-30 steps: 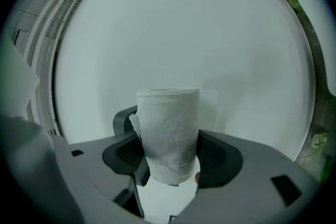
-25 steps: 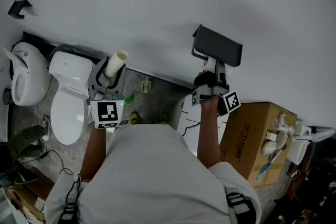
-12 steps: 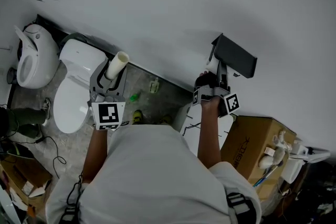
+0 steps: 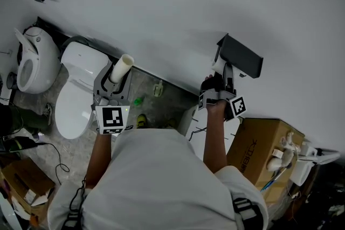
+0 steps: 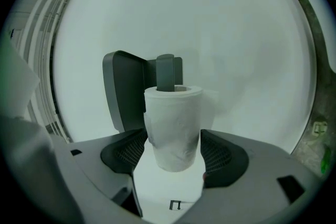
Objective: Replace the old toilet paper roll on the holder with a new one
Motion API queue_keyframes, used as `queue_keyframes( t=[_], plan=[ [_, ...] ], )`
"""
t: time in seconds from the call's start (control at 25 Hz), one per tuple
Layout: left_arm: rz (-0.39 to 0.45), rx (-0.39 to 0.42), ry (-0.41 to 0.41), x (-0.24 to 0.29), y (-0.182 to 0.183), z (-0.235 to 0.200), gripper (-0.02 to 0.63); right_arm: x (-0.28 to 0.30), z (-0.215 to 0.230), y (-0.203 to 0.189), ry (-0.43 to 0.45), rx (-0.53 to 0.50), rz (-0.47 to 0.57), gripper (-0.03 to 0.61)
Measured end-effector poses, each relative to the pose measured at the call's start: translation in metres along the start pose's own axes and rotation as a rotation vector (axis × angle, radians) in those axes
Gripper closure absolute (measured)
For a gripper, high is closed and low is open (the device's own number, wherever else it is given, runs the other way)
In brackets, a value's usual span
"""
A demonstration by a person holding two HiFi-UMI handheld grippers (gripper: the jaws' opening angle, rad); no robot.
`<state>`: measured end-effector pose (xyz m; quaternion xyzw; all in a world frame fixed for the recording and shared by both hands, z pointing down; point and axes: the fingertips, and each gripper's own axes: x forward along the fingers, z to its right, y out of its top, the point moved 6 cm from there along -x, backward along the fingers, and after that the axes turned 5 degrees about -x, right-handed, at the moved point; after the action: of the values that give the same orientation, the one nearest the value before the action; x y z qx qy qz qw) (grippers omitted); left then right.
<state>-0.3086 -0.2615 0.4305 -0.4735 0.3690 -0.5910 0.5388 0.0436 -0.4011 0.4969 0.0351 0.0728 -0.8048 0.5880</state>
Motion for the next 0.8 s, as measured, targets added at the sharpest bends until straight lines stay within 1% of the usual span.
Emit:
queue_keyframes(
  t=[0.24, 0.36, 0.48, 0.68, 0.8],
  plan=[
    [0.009, 0.004, -0.05, 0.006, 0.001, 0.008, 0.378, -0.029, 0.007, -0.009, -0.028, 0.008, -0.002, 0.244],
    [0.013, 0.007, -0.084, 0.015, 0.007, 0.016, 0.378, -0.049, 0.01, -0.003, -0.065, -0.049, -0.013, 0.246],
    [0.021, 0.007, -0.135, 0.027, 0.011, 0.028, 0.377, -0.07, 0.009, 0.009, -0.108, -0.154, -0.018, 0.256],
    [0.053, 0.002, -0.22, 0.041, 0.02, 0.049, 0.377, -0.096, -0.009, 0.02, -0.148, -0.387, -0.045, 0.271],
    [0.074, 0.003, -0.272, 0.048, 0.026, 0.063, 0.377, -0.107, -0.023, 0.025, -0.166, -0.526, -0.054, 0.297]
  ],
)
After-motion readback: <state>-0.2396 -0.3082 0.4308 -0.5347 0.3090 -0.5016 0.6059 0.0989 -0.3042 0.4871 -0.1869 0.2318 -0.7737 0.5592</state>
